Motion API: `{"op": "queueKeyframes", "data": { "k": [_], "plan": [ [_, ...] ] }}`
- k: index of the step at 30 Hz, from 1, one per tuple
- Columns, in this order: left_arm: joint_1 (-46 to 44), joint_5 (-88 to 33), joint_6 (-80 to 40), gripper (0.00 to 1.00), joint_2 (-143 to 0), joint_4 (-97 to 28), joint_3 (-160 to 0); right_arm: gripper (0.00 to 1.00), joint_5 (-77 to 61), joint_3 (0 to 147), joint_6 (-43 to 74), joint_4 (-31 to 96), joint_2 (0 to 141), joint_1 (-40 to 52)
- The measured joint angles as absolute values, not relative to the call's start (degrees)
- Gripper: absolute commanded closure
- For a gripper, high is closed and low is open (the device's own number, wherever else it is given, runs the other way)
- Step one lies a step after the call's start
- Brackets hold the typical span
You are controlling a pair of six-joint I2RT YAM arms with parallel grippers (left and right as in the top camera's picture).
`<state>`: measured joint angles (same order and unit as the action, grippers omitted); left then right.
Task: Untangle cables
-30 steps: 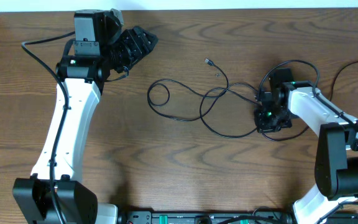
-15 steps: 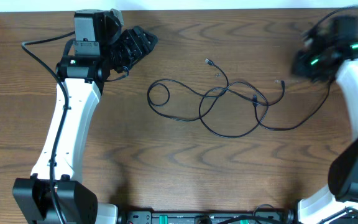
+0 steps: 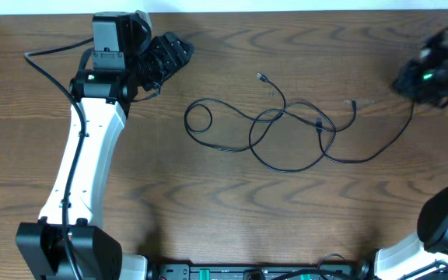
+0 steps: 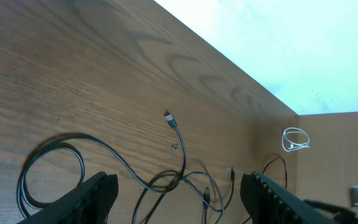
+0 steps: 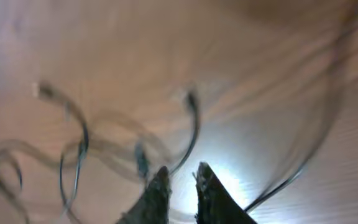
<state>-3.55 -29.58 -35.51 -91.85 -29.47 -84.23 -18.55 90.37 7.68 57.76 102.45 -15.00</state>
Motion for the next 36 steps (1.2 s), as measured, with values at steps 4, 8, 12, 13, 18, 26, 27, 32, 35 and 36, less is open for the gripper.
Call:
{"op": "queueKeyframes", "data": {
  "k": [4, 8, 12, 13, 18, 26, 27, 32, 35, 36],
  "plan": [
    [-3.6, -29.6, -35.5, 0.31, -91.9, -29.4, -84.2, 0.74, -19.2, 83.0, 4.2, 60.9, 102.5, -5.1],
    [-3.6, -29.6, -35.5, 0.31, -91.9, -29.7, -84.2, 0.68, -18.4, 78.5, 2.1, 60.1, 102.5, 2.2],
    [-3.6, -29.6, -35.5, 0.31, -91.9, -30.2, -84.2, 0.65, -14.4, 73.4, 2.6, 55.2, 102.5, 6.2],
    [-3.6, -29.6, -35.5, 0.31, -91.9, -30.3, -84.2, 0.64, -13.8, 72.2, 2.6, 53.8, 102.5, 6.6],
    [-3.6, -29.6, -35.2, 0.31, -91.9, -31.1, -84.2, 0.64, -11.3, 65.8, 2.8, 45.1, 102.5, 7.7],
    [-3.6, -29.6, -34.2, 0.31, -91.9, -32.3, -84.2, 0.64, -9.3, 58.4, 2.8, 33.8, 102.5, 7.7],
    [-3.6, -29.6, -34.2, 0.31, -91.9, -32.3, -84.2, 0.65, -9.3, 57.8, 2.8, 32.7, 102.5, 7.7],
    [-3.6, -29.6, -34.2, 0.32, -91.9, -32.5, -84.2, 0.76, -9.4, 56.5, 3.5, 30.5, 102.3, 7.7],
    [-3.6, -29.6, -34.2, 0.31, -91.9, -32.6, -84.2, 0.82, -9.4, 56.2, 4.9, 31.2, 102.2, 7.7],
    [-3.6, -29.6, -34.2, 0.31, -91.9, -32.6, -84.2, 0.83, -9.4, 55.8, 5.7, 31.5, 101.9, 7.7]
  ]
}}
